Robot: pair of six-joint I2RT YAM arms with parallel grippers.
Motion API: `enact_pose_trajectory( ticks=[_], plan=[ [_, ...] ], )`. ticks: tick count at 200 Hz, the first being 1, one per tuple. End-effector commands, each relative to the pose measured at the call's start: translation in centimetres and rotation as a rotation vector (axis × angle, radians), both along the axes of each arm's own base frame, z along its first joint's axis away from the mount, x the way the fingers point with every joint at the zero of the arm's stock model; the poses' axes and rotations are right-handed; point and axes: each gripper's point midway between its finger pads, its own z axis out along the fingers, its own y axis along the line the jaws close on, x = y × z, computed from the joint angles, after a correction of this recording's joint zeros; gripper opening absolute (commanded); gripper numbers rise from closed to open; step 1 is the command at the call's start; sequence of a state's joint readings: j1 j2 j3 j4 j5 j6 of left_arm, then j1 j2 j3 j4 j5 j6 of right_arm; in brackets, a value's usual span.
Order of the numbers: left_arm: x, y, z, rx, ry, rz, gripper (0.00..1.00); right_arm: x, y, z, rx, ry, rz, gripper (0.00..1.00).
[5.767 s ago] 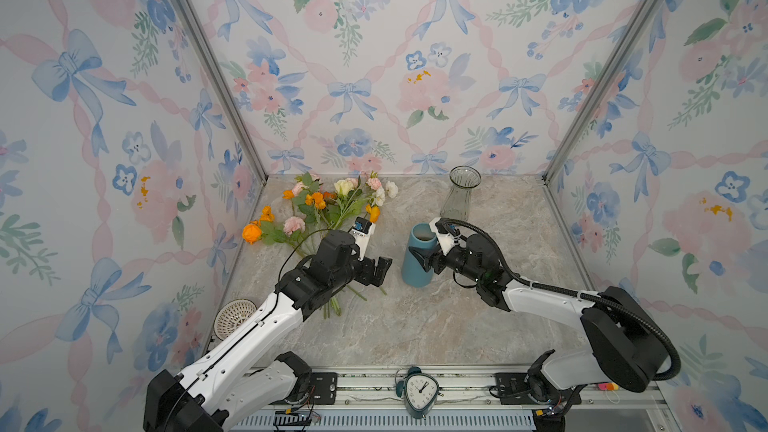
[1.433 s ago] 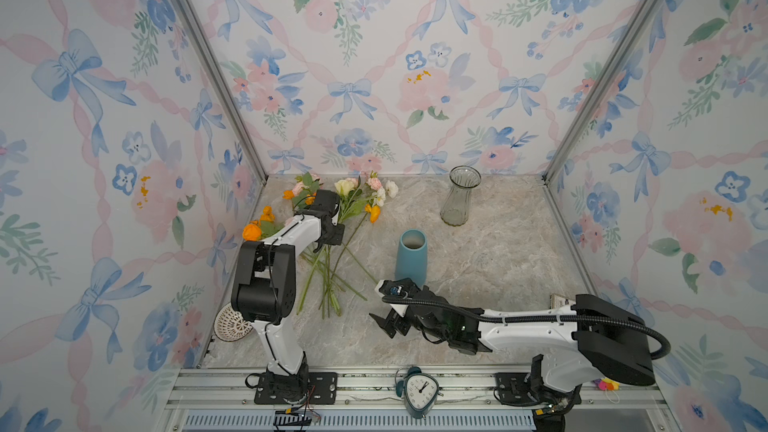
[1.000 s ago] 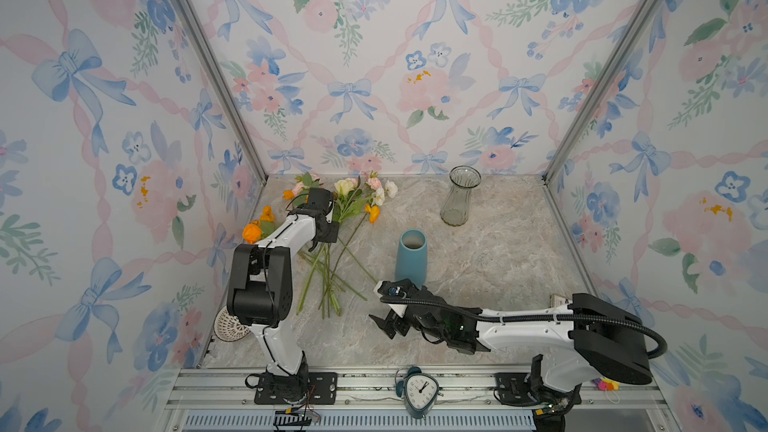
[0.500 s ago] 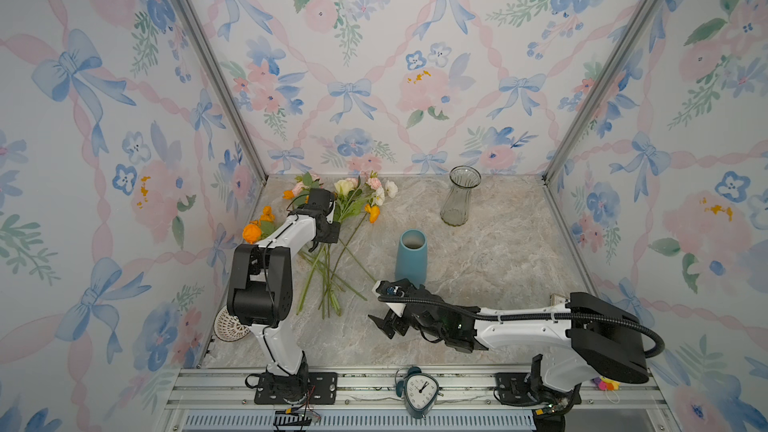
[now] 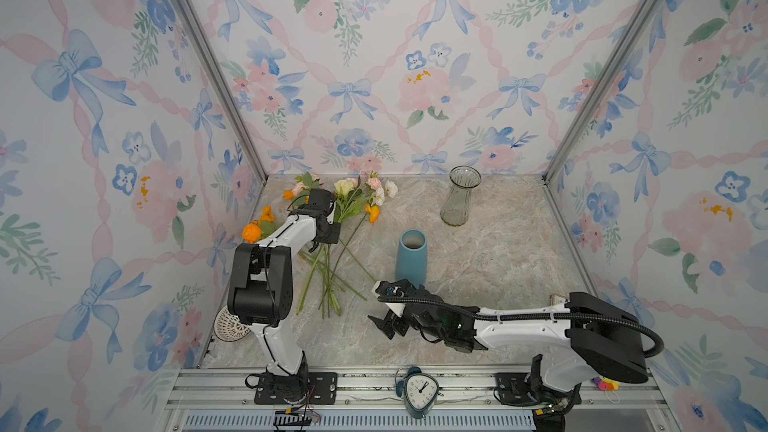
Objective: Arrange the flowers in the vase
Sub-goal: 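Close the left gripper around a white flower stem in the pile, then lift the white flower stem with the left gripper above the teal vase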
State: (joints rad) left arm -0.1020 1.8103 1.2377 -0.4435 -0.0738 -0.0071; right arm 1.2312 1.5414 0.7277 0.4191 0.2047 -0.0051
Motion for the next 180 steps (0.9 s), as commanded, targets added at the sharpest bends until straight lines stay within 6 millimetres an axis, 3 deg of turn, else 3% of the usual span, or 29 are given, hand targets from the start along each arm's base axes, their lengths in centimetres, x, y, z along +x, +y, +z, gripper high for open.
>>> enact_pose_trajectory(
  ticks=[1, 46, 86, 113, 135, 180],
  plan=[
    [-0.7, 0.1, -1.3, 0.016, 0.048, 0.000, 0.22, 0.4, 0.6, 0.6, 0.006, -0.001, 0.004, 0.97],
    [-0.7, 0.2, -1.8, 0.022, 0.062, 0.005, 0.19, 0.4, 0.6, 0.4, 0.003, 0.001, 0.005, 0.97],
    [-0.7, -0.3, -1.7, 0.026, 0.058, -0.011, 0.07, 0.4, 0.6, 0.5, 0.003, -0.001, 0.008, 0.97],
    [-1.3, -1.1, -0.4, -0.001, 0.033, -0.038, 0.00, 0.6, 0.5, 0.6, 0.000, -0.011, 0.000, 0.97],
    [-2.0, -1.0, 0.6, 0.049, 0.007, -0.038, 0.00, 0.8, 0.0, 1.1, 0.013, -0.029, -0.015, 0.97],
    [-2.6, -0.4, 6.1, 0.072, -0.130, 0.010, 0.00, 0.5, -1.0, 2.8, 0.069, -0.051, -0.013, 0.97]
  ],
)
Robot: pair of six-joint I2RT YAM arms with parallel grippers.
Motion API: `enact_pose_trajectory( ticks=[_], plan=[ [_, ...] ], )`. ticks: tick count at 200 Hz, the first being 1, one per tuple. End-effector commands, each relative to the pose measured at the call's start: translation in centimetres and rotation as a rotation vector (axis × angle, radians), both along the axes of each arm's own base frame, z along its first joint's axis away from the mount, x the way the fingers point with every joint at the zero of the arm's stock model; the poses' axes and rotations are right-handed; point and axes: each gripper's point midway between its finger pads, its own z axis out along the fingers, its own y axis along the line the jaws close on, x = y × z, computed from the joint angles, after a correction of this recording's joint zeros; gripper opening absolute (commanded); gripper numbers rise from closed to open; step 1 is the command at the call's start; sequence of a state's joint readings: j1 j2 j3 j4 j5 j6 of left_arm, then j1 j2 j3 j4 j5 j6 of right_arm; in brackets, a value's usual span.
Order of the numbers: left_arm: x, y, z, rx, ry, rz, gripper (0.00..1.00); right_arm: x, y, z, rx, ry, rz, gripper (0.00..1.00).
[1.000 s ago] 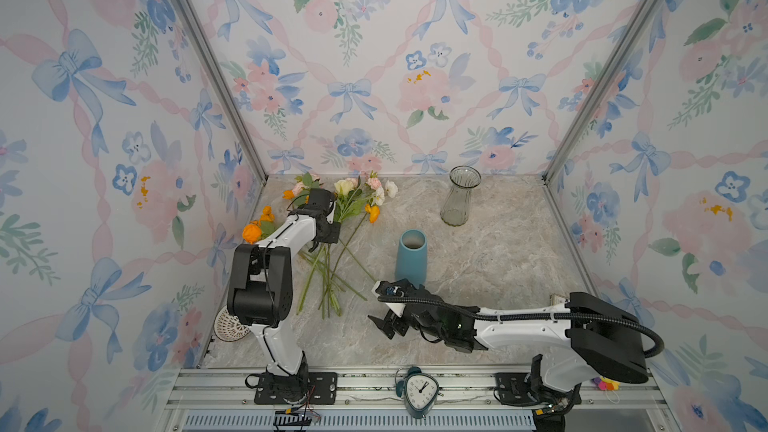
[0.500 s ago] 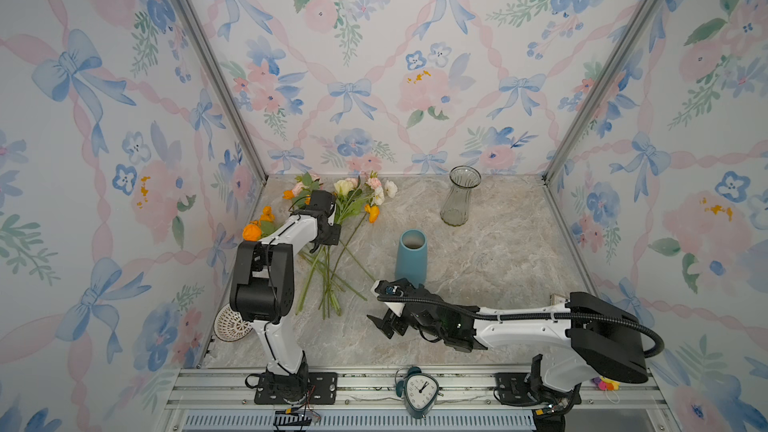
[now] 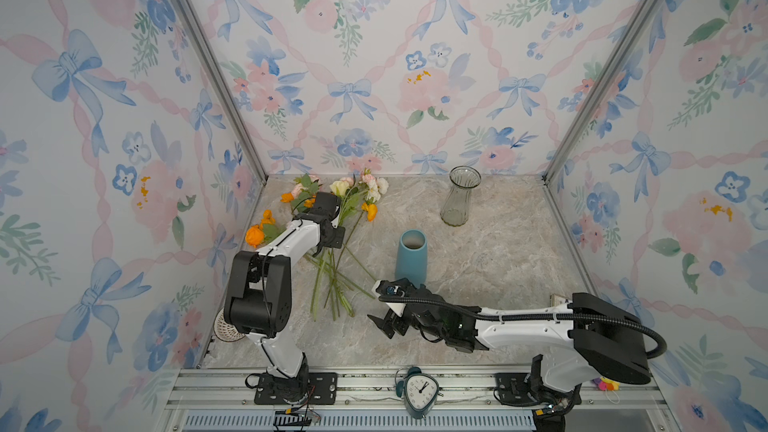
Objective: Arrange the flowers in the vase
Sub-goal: 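Lift the white flower stem with the left gripper above the teal vase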
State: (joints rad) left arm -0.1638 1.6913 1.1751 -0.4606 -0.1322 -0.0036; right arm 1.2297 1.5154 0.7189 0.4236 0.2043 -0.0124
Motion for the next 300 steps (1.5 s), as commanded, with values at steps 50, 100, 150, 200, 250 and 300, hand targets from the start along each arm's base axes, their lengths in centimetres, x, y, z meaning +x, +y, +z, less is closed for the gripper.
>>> enact_pose_trajectory(
  ticks=[50, 100, 150, 200, 250, 300],
  plan=[
    [-2.0, 2.8, 9.6, 0.049, -0.245, 0.122, 0.00, 0.0, -3.0, 5.5, 0.143, -0.118, -0.017, 0.97],
    [-3.6, -3.3, 21.1, -0.143, -0.521, 0.005, 0.00, -0.3, -7.7, 11.6, 0.248, -0.227, -0.083, 0.97],
    [-7.7, -13.0, 35.9, -0.409, -0.842, -0.161, 0.00, 3.4, -15.2, 12.6, 0.212, -0.192, -0.306, 0.97],
    [-9.7, -16.8, 42.4, -0.727, -1.073, -0.250, 0.00, 4.2, -18.4, 12.7, 0.340, -0.150, -0.310, 0.97],
    [-10.0, -18.0, 42.2, -0.733, -1.200, -0.240, 0.00, 3.5, -15.9, 11.8, 0.303, -0.112, -0.184, 0.97],
    [-9.7, -18.8, 40.6, -0.647, -1.271, -0.257, 0.00, 2.9, -15.6, 11.9, 0.314, -0.133, -0.151, 0.97]
  ],
)
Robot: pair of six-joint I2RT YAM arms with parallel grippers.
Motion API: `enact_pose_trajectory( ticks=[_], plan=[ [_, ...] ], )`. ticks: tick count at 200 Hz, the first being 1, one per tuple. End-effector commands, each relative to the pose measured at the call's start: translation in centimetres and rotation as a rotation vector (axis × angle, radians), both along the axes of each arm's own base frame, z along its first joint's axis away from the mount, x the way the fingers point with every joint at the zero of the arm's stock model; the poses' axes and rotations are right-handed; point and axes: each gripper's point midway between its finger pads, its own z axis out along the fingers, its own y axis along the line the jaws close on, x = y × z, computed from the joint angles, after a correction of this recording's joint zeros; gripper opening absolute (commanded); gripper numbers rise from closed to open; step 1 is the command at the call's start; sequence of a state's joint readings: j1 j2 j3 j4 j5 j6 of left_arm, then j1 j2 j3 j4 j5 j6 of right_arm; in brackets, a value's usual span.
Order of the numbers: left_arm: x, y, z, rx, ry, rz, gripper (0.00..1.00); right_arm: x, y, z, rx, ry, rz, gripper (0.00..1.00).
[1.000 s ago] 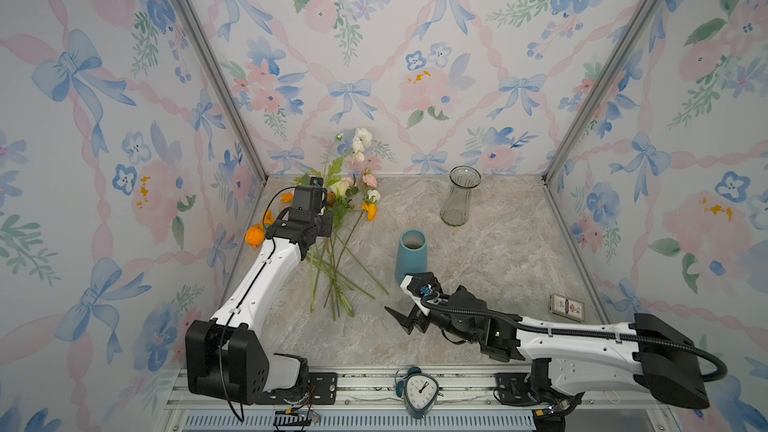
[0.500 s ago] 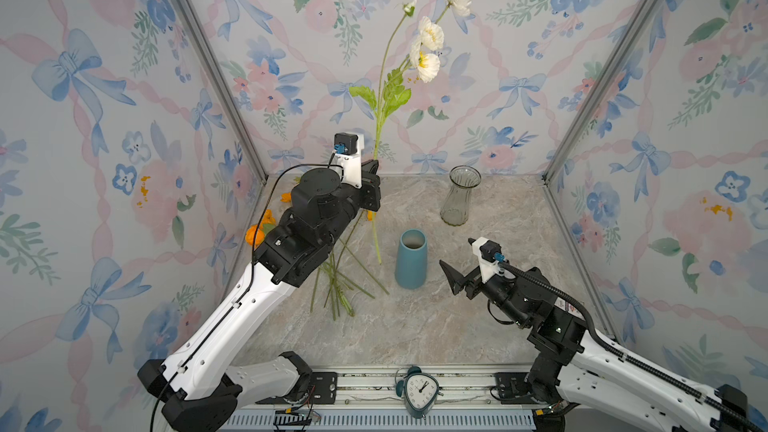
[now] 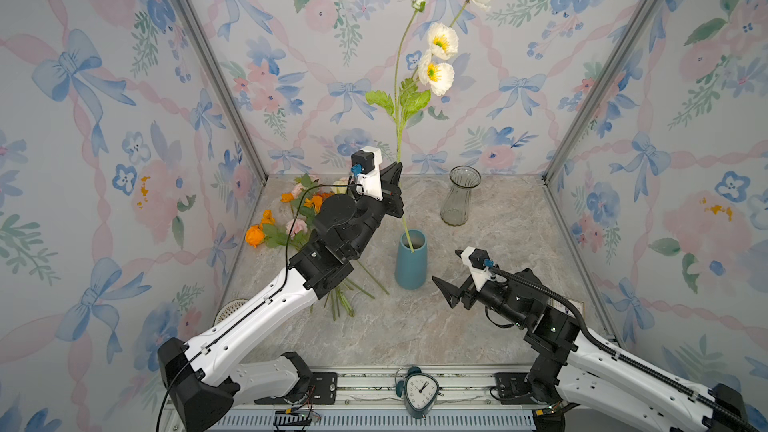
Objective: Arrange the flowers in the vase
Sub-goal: 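Lower the white flower stem into the teal vase with the left gripper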
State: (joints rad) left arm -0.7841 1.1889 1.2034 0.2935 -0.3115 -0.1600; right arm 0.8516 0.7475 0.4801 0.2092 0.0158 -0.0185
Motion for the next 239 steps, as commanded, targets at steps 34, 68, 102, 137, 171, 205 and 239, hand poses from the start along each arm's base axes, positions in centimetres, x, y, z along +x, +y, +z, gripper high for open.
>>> enact_pose_trajectory(
  ticks=[34, 68, 102, 137, 171, 205, 239],
  plan=[
    [-0.4, 1.0, 2.7, -0.027, -0.136, 0.059, 0.00, -0.6, 0.6, 0.3, 0.010, -0.022, 0.045, 0.97],
    [-0.1, 0.7, 1.4, 0.010, -0.125, 0.061, 0.00, -0.4, 0.8, 0.0, 0.002, -0.014, 0.046, 0.97],
    [0.0, -0.6, -1.9, 0.054, -0.107, 0.009, 0.00, -0.3, 1.0, -0.4, -0.006, -0.011, 0.049, 0.97],
    [-0.6, -1.6, -4.9, 0.044, -0.096, -0.062, 0.00, -0.4, 1.3, -0.8, -0.013, -0.007, 0.062, 0.97],
    [-1.3, -2.7, -8.0, 0.048, -0.065, -0.147, 0.00, -0.5, 1.4, -0.8, -0.009, -0.012, 0.069, 0.97],
    [-1.6, -3.3, -10.6, 0.063, -0.024, -0.187, 0.00, -0.4, 1.5, -1.0, -0.014, -0.009, 0.070, 0.97],
    [-1.5, -3.4, -13.2, 0.084, 0.026, -0.192, 0.00, -0.4, 1.7, -1.3, -0.023, -0.007, 0.075, 0.97]
  ],
)
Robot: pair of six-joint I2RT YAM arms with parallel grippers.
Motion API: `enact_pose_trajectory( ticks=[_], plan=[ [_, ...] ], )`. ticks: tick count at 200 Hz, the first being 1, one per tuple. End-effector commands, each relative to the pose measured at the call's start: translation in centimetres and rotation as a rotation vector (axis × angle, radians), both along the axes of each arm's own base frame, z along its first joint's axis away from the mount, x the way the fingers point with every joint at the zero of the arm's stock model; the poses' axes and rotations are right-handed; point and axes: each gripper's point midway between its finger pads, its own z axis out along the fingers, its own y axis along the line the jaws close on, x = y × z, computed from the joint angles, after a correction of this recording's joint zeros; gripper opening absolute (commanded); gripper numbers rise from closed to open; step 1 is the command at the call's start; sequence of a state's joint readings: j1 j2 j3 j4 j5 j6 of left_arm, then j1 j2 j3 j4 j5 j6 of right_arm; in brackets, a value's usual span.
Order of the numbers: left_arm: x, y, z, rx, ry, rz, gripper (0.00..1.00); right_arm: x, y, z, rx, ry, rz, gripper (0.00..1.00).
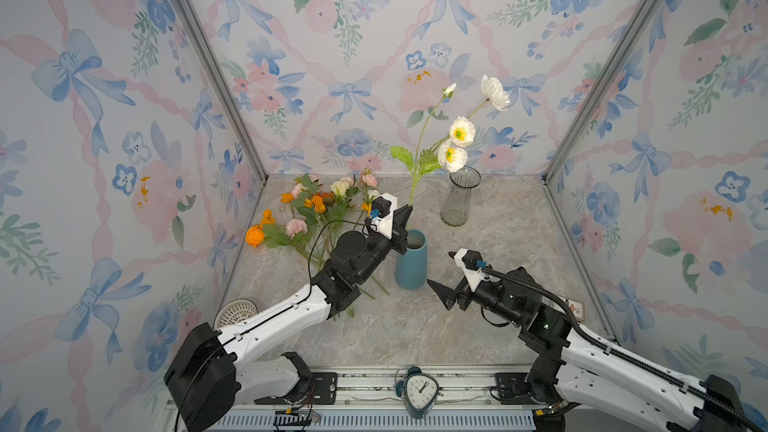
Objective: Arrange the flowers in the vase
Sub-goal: 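Lower the white flower stem into the teal vase with the left gripper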
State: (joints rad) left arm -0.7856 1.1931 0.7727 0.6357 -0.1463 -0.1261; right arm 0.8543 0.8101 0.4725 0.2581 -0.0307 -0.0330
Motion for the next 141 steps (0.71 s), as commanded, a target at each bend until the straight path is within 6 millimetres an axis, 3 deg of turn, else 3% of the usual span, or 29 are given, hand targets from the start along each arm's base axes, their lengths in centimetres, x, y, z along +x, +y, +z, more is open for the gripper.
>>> enact_pose_trajectory(
  ticks=[1, 82, 125, 141],
  plan=[
    [-0.5, -0.3, -0.3, -0.031, 0.005, -0.033, 0.00, -0.4, 0.4, -0.2, -0.002, -0.016, 0.023, 0.97],
    [0.2, -2.0, -6.1, 0.032, 0.117, -0.070, 0.04, -0.2, 0.6, -0.5, -0.014, -0.012, 0.020, 0.97],
    [0.4, -2.1, -6.8, 0.047, 0.126, -0.068, 0.07, -0.2, 0.6, -0.6, -0.017, -0.010, 0.020, 0.97],
    [0.3, -1.9, -6.6, 0.049, 0.120, -0.062, 0.14, -0.2, 0.7, -0.6, -0.016, -0.010, 0.024, 0.97]
  ],
)
